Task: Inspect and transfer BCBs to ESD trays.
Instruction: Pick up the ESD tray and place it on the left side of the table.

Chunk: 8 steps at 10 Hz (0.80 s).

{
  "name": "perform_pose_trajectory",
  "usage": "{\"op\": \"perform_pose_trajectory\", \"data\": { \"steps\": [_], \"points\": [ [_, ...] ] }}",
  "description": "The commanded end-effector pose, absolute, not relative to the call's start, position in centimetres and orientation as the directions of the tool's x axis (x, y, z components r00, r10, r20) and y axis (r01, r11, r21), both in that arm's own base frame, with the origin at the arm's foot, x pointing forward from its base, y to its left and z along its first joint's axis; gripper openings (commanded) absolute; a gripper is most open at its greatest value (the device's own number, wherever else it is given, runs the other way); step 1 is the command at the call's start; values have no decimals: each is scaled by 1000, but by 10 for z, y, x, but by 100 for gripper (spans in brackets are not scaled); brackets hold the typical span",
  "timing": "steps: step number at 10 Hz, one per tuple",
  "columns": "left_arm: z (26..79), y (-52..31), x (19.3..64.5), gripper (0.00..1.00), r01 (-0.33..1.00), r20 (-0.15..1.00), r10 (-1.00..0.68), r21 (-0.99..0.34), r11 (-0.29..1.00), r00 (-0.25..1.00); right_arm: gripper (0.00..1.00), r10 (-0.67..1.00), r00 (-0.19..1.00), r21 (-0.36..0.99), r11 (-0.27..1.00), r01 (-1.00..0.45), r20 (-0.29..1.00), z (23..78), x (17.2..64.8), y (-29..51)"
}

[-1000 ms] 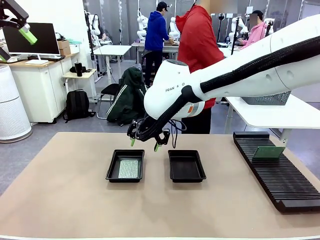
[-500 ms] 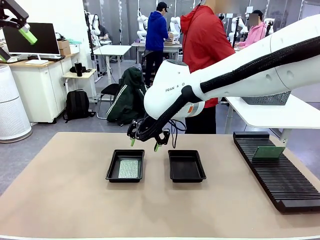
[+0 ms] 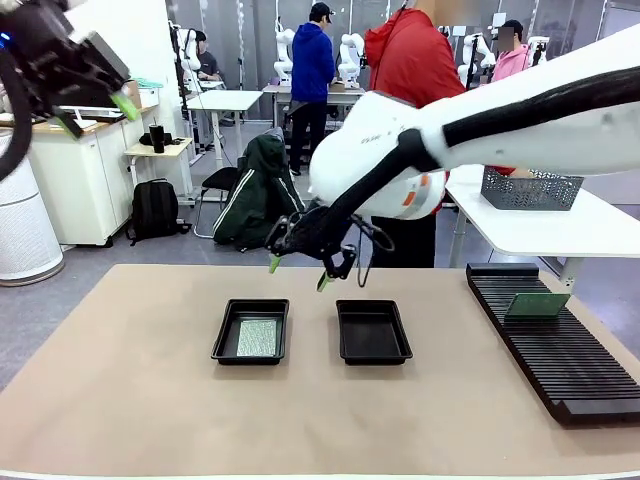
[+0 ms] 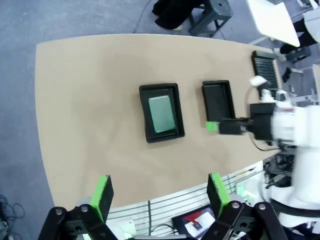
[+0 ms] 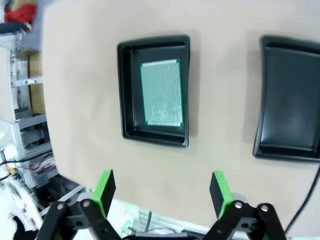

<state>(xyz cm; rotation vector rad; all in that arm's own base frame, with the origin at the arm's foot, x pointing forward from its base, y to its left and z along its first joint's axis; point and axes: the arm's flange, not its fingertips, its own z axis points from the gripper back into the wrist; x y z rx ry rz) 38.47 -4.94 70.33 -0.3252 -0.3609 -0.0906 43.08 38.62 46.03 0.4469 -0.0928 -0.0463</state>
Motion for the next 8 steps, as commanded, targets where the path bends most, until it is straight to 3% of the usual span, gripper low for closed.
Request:
{"op": "perform_pose_trajectory", "data": {
  "steps": [1,7,8],
  "points": [
    [669,-72,389,100,157,359,-68,-226,961,931,100,-91,995,509,859,56,45,460,417,336],
    [544,-156,436,100,219,316,-173,-116,969,933,100,-142,990,587,799,127,-20,457,420,259],
    [525,-159,445,100,208,278,-164,-136,969,946,100,-148,989,556,823,119,6,465,426,279]
  ]
}}
